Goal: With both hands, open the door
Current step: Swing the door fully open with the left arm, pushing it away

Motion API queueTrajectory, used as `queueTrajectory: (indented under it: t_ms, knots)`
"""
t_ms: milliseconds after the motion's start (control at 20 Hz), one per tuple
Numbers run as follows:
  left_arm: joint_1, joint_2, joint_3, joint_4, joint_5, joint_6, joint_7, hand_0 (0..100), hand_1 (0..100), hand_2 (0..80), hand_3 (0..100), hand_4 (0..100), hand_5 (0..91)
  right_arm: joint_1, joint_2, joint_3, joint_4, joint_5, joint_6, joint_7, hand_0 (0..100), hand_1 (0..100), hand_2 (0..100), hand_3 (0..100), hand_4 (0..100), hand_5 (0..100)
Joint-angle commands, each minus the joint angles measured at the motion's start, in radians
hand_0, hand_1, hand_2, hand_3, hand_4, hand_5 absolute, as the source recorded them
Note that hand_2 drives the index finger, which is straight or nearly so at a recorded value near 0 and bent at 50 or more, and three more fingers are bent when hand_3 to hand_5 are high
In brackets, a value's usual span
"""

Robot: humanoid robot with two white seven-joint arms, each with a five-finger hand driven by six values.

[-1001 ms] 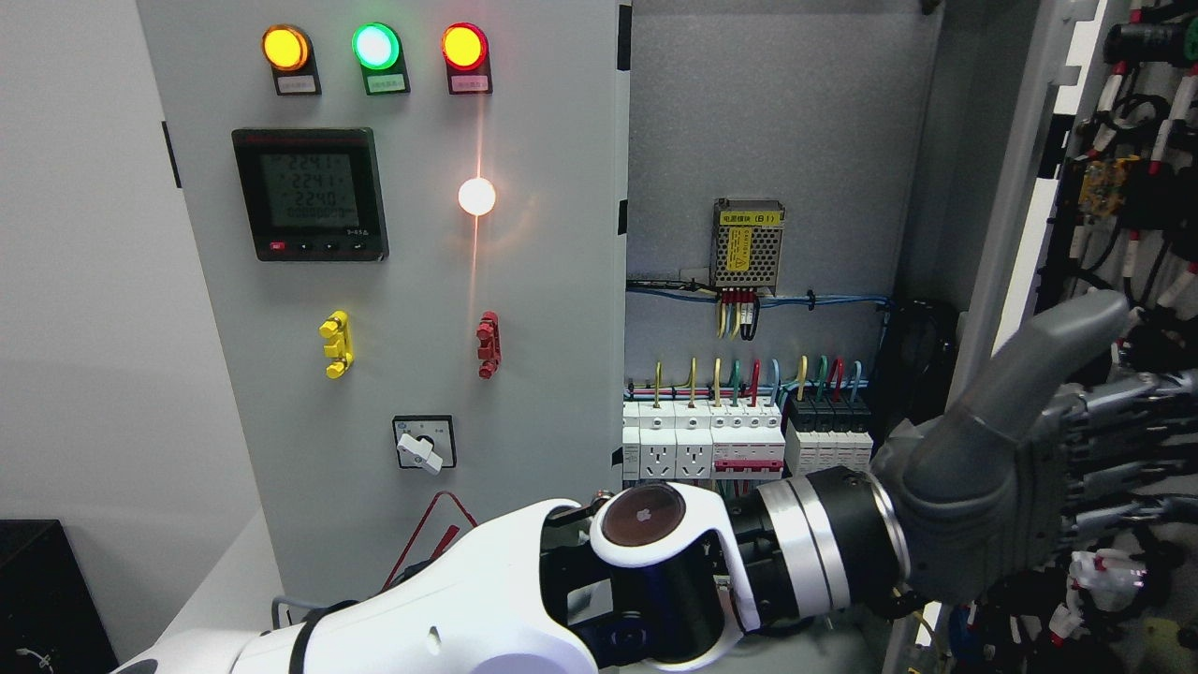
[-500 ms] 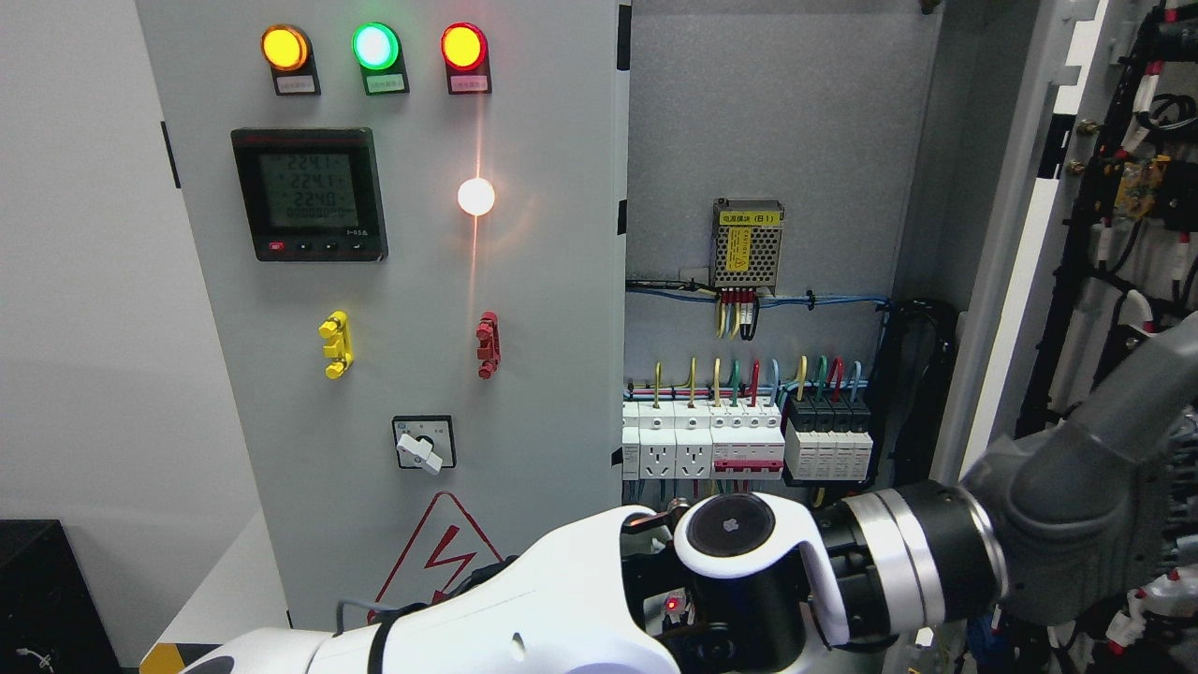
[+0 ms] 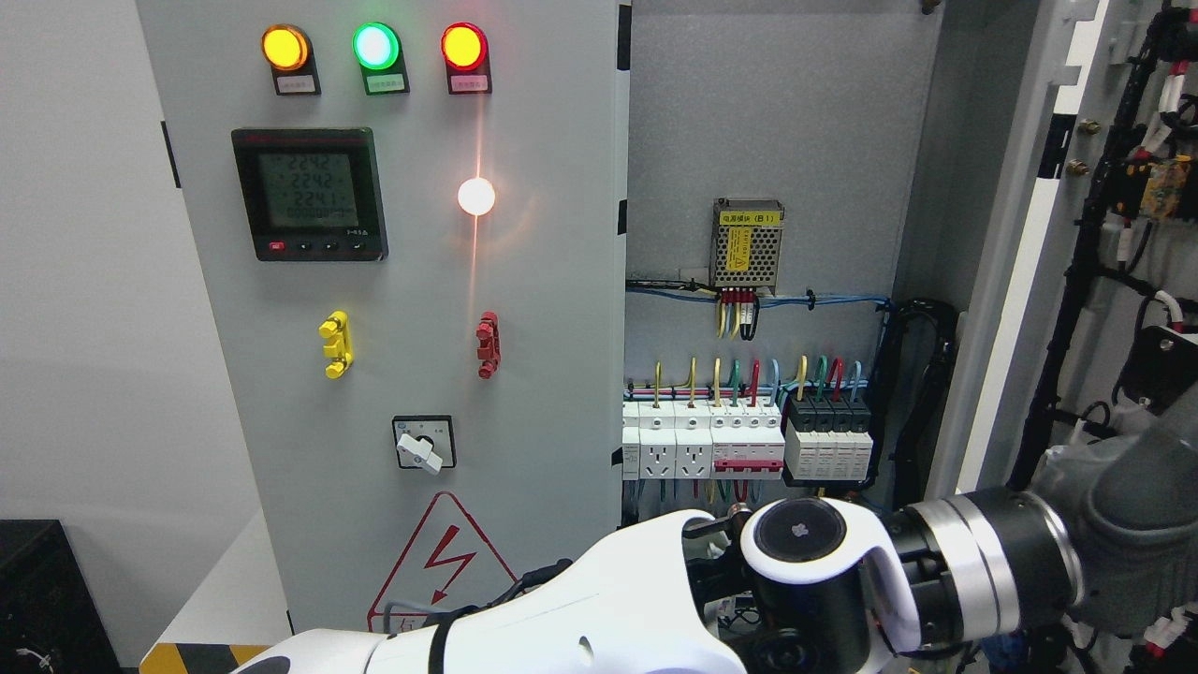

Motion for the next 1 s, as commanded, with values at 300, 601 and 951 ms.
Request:
queueTrajectory:
  t_ms: [300, 601, 951]
  knots:
    - [-0.031, -0.054, -0.012, 0.066, 0.001, -0.002, 0.000, 0, 0, 0.0, 0, 0, 0.0, 0.000, 0.000, 0.000, 0.000, 0.000, 0.000, 0.001, 0, 0, 0, 0, 0, 0]
    - [-0.031, -0.053, -0.010, 0.055, 0.001, 0.001, 0.000, 0, 0, 0.0, 0, 0, 0.0, 0.000, 0.000, 0.000, 0.000, 0.000, 0.000, 0.001, 0, 0, 0, 0, 0, 0]
    - [-0.023, 0.022, -0.007, -0.020, 0.001, 0.003, 0.000, 0, 0, 0.0, 0, 0, 0.0, 0.000, 0.000, 0.000, 0.000, 0.000, 0.000, 0.001, 0, 0, 0, 0, 0, 0]
